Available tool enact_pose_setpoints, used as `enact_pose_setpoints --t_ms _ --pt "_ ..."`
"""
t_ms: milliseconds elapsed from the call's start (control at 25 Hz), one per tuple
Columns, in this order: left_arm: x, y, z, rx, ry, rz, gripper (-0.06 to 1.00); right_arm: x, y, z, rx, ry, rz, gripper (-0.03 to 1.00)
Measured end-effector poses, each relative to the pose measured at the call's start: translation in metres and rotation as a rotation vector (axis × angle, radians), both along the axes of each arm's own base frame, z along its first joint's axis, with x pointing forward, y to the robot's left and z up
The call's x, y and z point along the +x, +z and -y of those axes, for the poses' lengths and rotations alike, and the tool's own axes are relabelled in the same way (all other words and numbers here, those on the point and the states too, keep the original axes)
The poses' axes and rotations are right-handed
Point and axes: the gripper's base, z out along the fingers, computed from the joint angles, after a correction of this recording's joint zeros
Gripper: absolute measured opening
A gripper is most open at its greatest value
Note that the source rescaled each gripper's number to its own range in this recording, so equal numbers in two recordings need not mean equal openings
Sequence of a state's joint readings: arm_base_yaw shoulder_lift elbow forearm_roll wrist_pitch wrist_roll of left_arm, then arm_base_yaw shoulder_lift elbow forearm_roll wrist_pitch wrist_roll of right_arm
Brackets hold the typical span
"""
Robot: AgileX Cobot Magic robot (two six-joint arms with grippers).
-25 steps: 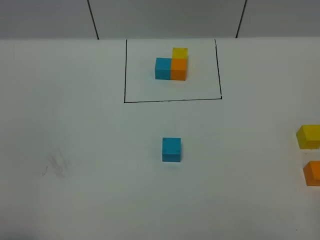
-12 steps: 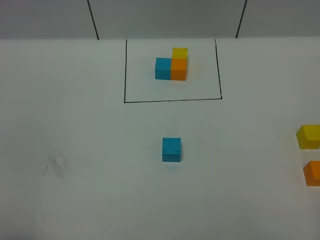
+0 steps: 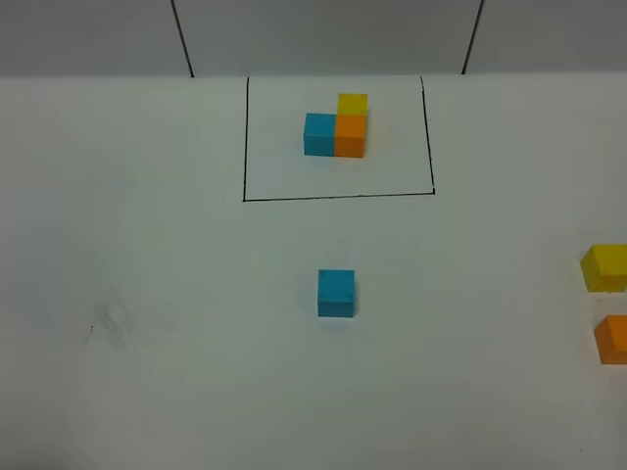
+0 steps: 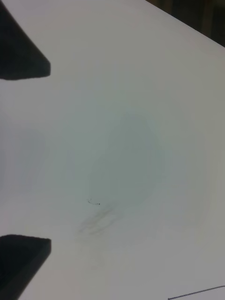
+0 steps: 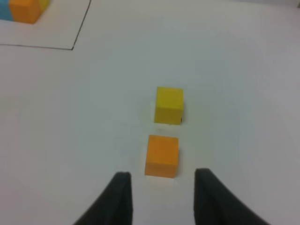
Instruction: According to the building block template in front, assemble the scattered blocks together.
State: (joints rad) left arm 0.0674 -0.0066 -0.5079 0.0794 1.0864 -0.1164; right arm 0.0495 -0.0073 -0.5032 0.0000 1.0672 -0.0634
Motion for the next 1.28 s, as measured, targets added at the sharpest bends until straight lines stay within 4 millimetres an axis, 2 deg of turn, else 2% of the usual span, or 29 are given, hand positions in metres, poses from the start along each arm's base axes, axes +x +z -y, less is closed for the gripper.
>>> enact_pose_setpoints --t_ms 160,280,480,600,680,800,880,1080,1280 --pt "0.000 0.000 0.000 0.000 0.000 0.000 0.55 0.001 0.000 0.002 0.015 -0.028 -0.007 0.01" --pt "0.000 0.000 0.000 0.000 0.000 -0.001 0.55 0.012 0.003 0.002 0.026 -0.047 -0.062 0.05" --pt "0.000 0.000 0.000 0.000 0.000 0.000 0.55 0.053 0.017 0.000 0.067 -0.086 -0.166 0.20" --pt "0.000 0.000 0.000 0.000 0.000 0.000 0.55 0.083 0.016 0.000 0.050 -0.100 -0.290 0.35" --pt "0.000 0.000 0.000 0.000 0.000 0.000 0.55 0.106 0.012 -0.001 0.041 -0.105 -0.379 0.51" --pt "0.000 0.000 0.000 -0.001 0.001 0.000 0.55 0.137 0.003 -0.003 0.031 -0.107 -0.476 0.82" --pt "0.000 0.000 0.000 -0.001 0.001 0.000 0.55 0.156 -0.003 -0.004 0.026 -0.108 -0.532 0.94" --pt "0.000 0.000 0.000 -0.002 0.001 0.000 0.55 0.199 -0.030 -0.005 0.012 -0.110 -0.653 1.00" --pt "0.000 0.000 0.000 -0.002 0.001 0.002 0.55 0.221 -0.057 0.001 0.021 -0.146 -0.749 1.00"
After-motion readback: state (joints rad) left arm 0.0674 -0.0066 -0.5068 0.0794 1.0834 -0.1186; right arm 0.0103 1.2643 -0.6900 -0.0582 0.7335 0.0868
